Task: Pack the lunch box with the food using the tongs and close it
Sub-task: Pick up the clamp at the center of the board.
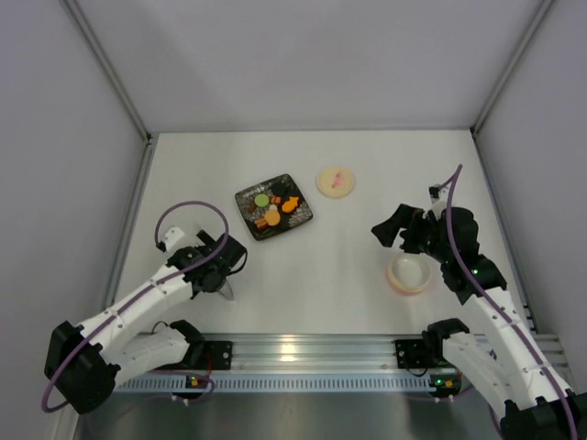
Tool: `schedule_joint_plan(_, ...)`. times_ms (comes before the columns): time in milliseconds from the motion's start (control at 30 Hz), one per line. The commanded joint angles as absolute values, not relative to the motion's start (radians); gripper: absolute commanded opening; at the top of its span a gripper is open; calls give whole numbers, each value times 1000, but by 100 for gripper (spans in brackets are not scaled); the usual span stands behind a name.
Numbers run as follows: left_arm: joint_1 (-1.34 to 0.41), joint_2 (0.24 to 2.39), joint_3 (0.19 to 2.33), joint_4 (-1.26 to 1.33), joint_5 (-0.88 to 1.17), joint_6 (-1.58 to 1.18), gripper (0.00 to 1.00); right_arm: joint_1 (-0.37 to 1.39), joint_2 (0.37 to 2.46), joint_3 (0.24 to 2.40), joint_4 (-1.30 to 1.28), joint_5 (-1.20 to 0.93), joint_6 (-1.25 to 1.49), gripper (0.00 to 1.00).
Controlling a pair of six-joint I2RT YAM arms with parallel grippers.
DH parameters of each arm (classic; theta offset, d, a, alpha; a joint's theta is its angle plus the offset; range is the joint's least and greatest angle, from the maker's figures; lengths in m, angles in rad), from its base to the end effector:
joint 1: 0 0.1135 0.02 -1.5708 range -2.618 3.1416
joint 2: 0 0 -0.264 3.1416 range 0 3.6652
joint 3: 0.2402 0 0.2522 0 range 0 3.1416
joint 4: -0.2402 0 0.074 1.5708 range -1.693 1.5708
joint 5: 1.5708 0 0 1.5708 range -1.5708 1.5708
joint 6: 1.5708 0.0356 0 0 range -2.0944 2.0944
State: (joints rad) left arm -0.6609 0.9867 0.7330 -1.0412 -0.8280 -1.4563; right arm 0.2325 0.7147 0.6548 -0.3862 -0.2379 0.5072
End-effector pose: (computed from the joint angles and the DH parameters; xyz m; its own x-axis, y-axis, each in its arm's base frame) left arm 0.1371 -0.0734 0.2360 -0.3419 -0.5853 -0.7352 -0.7253 0.6618 -0.1897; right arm 0.1603 0.0466 0.2849 -0.5762 0.3487 -0.7392 -0.1726 0.8321 0.5271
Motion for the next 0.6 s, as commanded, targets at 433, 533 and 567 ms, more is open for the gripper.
schedule_joint_plan(433,-555,1065,545,-790,-758,-1502,99,218,672,603,-357,-255,534,100)
schedule_joint_plan(533,-540,1068,525,-704,-742,-1447,99,218,670,601,-357,-255,534,100)
schedule_joint_plan(567,-538,1072,523,-681,-739,-1437,99,218,669,601,-357,-253,534,99)
